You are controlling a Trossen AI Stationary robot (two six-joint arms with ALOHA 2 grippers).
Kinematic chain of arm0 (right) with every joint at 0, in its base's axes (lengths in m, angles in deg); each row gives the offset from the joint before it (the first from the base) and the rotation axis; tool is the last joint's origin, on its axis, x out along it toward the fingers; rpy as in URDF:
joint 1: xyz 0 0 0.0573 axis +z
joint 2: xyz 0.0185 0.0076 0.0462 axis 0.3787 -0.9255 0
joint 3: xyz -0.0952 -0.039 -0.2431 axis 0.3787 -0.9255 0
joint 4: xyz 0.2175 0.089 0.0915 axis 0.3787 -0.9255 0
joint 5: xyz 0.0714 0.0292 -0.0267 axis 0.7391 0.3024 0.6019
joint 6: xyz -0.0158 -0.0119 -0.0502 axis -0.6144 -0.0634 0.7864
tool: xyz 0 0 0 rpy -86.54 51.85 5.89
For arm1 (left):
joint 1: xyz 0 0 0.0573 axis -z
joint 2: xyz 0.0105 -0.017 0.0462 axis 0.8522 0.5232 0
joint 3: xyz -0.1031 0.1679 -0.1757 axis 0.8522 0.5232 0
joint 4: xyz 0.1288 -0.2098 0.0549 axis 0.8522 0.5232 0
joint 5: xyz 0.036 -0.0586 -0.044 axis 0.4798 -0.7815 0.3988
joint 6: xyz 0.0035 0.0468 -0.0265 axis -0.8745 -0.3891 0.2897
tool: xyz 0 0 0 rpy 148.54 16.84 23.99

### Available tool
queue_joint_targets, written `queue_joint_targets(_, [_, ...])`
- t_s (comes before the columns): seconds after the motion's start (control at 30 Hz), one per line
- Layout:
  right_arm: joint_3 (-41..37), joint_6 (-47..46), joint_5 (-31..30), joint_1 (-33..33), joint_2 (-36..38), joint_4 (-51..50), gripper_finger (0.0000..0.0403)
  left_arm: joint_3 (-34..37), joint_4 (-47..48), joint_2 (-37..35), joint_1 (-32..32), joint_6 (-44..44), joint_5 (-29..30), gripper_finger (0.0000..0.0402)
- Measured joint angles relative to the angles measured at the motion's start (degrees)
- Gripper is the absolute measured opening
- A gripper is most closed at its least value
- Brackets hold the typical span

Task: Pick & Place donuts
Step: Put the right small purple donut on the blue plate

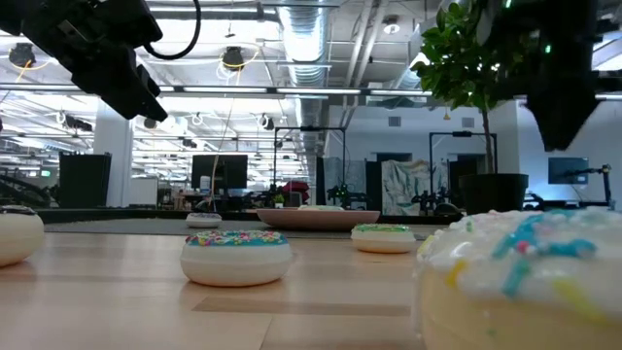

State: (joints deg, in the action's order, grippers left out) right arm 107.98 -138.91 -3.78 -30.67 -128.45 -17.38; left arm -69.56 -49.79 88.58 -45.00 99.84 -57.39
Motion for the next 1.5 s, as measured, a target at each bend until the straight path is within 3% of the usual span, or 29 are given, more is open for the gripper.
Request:
queue_joint_targets(0.17, [-5.68, 7.62, 4.62, -6.15, 0.12, 6.22, 0.0136, 0.00, 0.00, 0.00, 0.00, 0.00, 0.02, 0.0000])
queue_joint_targets(0.43, [-10.01, 13.49, 5.31, -13.97, 0.18, 13.90, 0.0243, 0.00, 0.00, 0.00, 0.00, 0.04, 0.04, 0.0000])
queue_joint_targets(0.6, [-12.64, 14.93, 4.66, -18.34, -1.36, 16.54, 0.0284, 0.00, 0.00, 0.00, 0.00, 0.12, 0.05, 0.0000])
queue_joint_targets(0.97, [-17.25, 19.19, 4.92, -23.98, -10.02, 26.78, 0.0290, 0.00, 0.00, 0.00, 0.00, 0.96, 0.09, 0.0000])
queue_joint_targets(1.3, [-17.70, 22.65, 7.17, -27.32, -14.16, 29.61, 0.0290, -0.02, 0.00, 0.00, 0.00, 1.82, 0.09, 0.0000])
queue_joint_targets(1.5, [-17.76, 23.83, 7.48, -27.35, -14.15, 30.17, 0.0258, -0.02, 0.02, 0.00, 0.00, 1.97, 0.09, 0.0000])
